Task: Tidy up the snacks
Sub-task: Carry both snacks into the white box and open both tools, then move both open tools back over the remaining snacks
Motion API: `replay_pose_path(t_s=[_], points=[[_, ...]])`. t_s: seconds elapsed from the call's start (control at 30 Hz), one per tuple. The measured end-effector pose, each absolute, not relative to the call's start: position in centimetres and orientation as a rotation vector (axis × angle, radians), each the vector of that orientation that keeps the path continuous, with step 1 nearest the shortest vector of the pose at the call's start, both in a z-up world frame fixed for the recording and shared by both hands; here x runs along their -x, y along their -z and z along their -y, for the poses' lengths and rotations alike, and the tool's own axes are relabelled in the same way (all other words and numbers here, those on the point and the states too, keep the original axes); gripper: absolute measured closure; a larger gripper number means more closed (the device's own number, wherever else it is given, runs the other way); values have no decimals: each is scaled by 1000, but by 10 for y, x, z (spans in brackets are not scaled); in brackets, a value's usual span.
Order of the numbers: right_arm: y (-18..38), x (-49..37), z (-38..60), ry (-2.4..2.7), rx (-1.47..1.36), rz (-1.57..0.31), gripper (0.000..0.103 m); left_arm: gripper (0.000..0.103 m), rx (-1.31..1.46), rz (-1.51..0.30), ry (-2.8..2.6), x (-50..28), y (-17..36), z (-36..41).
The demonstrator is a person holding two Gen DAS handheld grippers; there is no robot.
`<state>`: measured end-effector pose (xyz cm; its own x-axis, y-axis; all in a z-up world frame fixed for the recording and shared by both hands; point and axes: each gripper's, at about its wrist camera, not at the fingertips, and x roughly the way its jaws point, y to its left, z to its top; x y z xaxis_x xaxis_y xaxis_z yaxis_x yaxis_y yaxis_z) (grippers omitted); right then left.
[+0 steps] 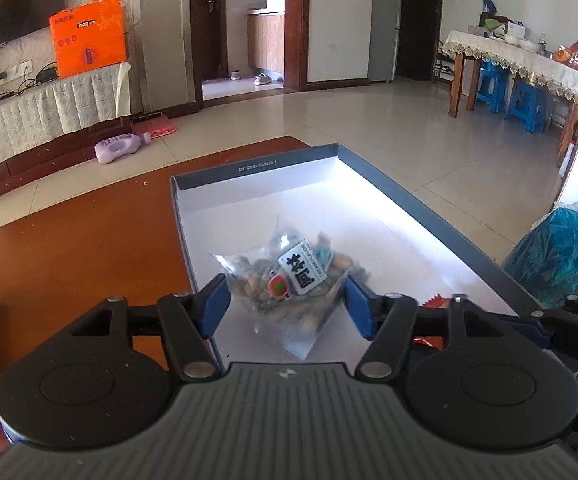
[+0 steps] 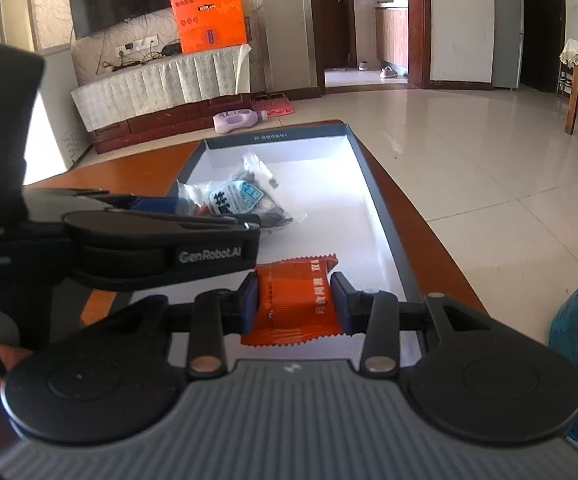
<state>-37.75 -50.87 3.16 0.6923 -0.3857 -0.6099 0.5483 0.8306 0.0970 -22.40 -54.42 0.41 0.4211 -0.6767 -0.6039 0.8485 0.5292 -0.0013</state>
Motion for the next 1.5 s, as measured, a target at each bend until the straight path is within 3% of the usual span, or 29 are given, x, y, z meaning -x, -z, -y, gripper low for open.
replay_pose_path(t_s=[0.2,0.33,0.97,1.5], points=[[-31,380,507,540,-283,-608,62,26,-339,-594,992,236,-10,537],[-30,383,501,552,-264,-606,60,12,-338,-555,1008,251,-19,519],[-57,414,468,556,-282,-503,58,12,-248,-511,907,281,-64,404],[-76,414,390,322,-246,-463,58,12,-197,-513,673,298,-80,224]])
